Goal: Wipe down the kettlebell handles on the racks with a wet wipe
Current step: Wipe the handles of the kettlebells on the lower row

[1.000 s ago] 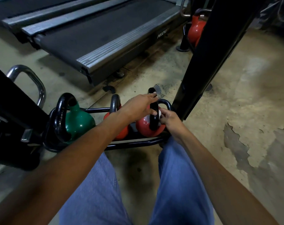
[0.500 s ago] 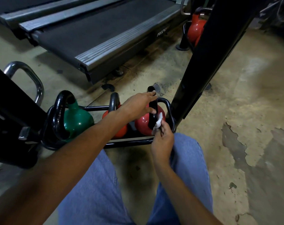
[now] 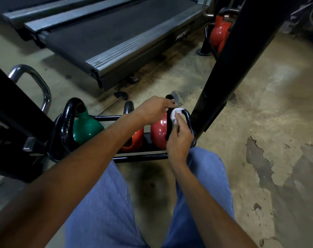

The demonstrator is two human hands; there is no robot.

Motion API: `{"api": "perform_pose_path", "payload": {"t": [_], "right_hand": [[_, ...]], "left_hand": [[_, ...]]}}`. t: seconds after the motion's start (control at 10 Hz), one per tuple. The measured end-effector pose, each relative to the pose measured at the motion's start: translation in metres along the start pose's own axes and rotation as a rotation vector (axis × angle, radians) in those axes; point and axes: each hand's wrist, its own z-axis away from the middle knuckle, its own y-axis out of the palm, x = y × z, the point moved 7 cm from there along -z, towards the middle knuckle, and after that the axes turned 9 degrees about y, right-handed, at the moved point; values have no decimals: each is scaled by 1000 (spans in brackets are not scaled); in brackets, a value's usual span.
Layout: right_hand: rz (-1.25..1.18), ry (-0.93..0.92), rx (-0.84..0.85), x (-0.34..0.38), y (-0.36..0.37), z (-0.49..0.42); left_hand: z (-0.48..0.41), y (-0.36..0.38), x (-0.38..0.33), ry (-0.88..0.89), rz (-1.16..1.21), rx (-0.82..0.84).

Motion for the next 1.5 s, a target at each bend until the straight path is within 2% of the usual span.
{"api": "perform_pose_path", "payload": {"t": [0.1,0.2,0.3,0.4,0.5,0.6,0.7,0.8,0.9,1.0,1.1,1.2,1.3,1.4,1.5], "right_hand": [[193,-274,85,-14,1,24],[393,-442,176,-15,11,8],[692,-654,289,13,28,-17],[1075,-1018,404,7,31,-5],[1526,-1271,522,-22,27,16],[1927,-1294,563,-19,51,14],[2344,-1052,241,10,59,-3],[2419,-1148,493,-6,63,10],[2173,-1192,627,16,56,29],[2223,-1051,628,10,70,9],[2499,-538,418,7,55,-24],[2325,-988,821,-39,43,-6],[1614,-1351,627,16,22,22],[1054,-1142,418,25,-6,8],[591,-674,317,11,-24,-2]], "left_hand": [[-4,-5,3,2,28,-22],[-8,-13,0,18,-5,-20],[-12,-15,0,9,-17,-3],[-10,-14,2,-18,-11,1],[-9,-9,2,-22,-45,0],[-11,-4,3,-31,-109,41],[-13,-3,4,-49,-140,93],[-14,-3,3,-42,-166,124],[-14,-6,4,-54,-176,110],[-14,-8,1,-52,-186,118],[-15,-8,0,-60,-182,127],[-14,-8,0,-61,-167,133],[-12,-8,1,-61,-161,114],[-10,-5,2,-74,-142,106],[-8,-7,0,-70,-108,72]]}}
